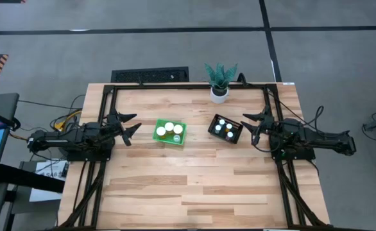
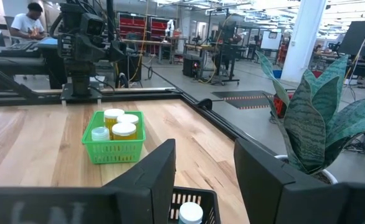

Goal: Pick and place medicine bottles into bin by pill shape (circle, oval)
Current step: Return to Home Position

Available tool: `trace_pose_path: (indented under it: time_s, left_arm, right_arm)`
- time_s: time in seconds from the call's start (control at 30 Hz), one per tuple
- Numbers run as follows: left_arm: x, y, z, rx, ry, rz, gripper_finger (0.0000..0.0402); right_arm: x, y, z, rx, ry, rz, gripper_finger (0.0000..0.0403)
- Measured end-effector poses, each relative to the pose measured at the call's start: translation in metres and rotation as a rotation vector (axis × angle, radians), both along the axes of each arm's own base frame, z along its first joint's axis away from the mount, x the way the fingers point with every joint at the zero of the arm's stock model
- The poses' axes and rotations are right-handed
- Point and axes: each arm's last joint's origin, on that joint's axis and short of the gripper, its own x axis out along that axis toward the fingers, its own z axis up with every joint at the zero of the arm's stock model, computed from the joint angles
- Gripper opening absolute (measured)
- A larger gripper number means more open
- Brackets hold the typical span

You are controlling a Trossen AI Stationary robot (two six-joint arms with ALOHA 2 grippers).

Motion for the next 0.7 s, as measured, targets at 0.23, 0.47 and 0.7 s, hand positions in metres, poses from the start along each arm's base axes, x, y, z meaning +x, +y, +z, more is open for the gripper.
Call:
trace_pose_path:
  time_s: [0.23, 0.47, 0.7]
  left_arm:
    - [0.0000, 0.0000, -0.0001, 0.000, 0.000, 0.000, 0.0251]
    - [0.0000, 0.0000, -0.0001, 0.000, 0.000, 0.000, 0.0251]
    - [0.0000, 0.0000, -0.0001, 0.000, 0.001, 0.000, 0.0251]
  right_arm:
    - [0.0000, 0.0000, 0.0000, 0.000, 0.000, 0.000, 0.0173]
    - [0.0000, 0.0000, 0.0000, 0.000, 0.000, 0.000, 0.0172]
    - [0.0000, 0.0000, 0.0000, 0.000, 0.000, 0.000, 0.0170]
